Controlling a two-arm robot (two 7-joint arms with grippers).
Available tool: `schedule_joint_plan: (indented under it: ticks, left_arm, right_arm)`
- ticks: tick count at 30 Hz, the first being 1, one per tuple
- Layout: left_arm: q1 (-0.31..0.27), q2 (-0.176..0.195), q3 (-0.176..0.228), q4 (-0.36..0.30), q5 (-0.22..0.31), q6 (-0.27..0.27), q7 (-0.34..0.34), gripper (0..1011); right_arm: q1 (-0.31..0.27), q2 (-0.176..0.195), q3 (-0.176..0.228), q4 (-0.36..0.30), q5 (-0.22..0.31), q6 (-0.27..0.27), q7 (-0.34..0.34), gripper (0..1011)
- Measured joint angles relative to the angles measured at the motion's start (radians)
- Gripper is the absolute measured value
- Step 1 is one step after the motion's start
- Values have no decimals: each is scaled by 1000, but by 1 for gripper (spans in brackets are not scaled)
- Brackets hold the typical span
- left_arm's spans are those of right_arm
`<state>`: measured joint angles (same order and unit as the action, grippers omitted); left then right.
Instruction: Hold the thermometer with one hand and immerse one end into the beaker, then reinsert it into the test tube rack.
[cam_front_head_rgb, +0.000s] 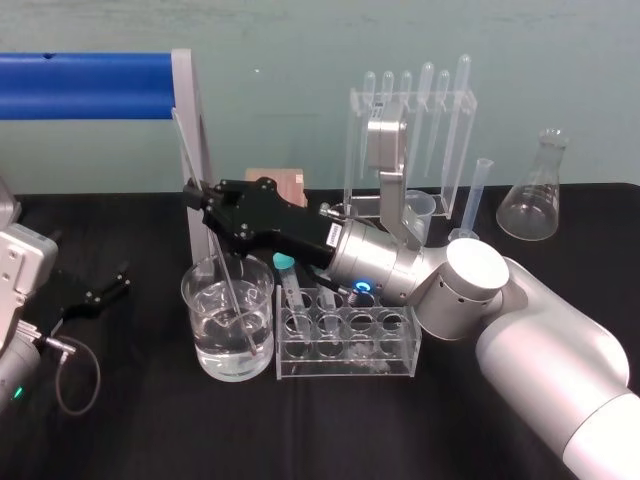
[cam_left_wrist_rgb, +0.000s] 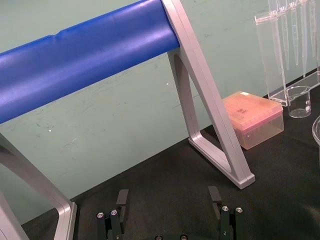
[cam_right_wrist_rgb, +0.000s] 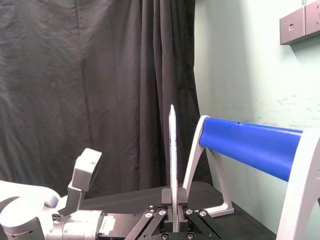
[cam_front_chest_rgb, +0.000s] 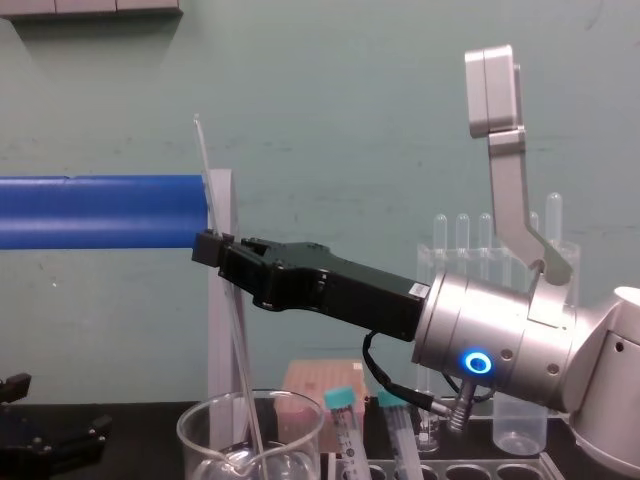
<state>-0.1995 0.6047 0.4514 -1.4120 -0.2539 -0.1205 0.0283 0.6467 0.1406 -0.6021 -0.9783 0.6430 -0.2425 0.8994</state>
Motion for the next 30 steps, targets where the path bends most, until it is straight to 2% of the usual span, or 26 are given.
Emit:
schedule_joint_plan:
  ticks: [30]
  left_arm:
    - [0,0,0,0,0,0,0,1008]
  right_arm:
    - [-5,6,-3,-12,0,4,1,56]
